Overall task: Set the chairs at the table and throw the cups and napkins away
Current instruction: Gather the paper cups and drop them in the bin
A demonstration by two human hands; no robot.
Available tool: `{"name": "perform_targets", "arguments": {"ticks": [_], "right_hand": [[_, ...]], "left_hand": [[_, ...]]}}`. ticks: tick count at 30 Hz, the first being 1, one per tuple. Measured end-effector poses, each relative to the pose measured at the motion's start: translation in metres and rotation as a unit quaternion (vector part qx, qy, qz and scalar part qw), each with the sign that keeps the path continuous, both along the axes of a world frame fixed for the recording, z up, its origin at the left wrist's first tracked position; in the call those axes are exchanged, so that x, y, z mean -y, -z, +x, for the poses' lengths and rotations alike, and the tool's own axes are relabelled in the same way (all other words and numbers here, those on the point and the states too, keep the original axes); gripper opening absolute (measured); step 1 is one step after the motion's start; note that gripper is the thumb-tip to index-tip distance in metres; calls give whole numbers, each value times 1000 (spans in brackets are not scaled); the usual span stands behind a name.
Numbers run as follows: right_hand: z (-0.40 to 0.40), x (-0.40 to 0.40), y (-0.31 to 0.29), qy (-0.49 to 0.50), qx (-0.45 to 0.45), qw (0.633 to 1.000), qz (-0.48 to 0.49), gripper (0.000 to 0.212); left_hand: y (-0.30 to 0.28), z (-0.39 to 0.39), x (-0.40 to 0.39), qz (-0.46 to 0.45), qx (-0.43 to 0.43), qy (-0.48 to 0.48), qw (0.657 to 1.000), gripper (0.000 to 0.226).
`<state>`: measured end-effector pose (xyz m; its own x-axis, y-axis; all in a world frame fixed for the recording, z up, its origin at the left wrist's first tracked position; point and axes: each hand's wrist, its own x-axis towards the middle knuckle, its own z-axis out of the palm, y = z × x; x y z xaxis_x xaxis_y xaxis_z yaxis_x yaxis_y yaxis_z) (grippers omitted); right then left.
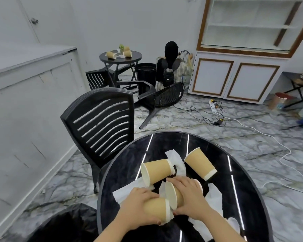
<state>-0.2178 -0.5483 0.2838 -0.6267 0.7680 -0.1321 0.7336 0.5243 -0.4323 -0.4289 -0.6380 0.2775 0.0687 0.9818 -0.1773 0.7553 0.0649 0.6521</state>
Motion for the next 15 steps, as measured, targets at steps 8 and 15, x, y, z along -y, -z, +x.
{"name": "perform_targets", "arguments": {"ticks": [8, 15], "right_hand": [[7, 3, -4, 14, 31, 999, 41, 92], [0, 1, -21, 25, -22, 997, 69, 97]], "left_hand": [[-12, 6, 0, -25, -38, -17, 999, 75], [-28, -7, 23, 17, 22, -138, 990, 59]]}}
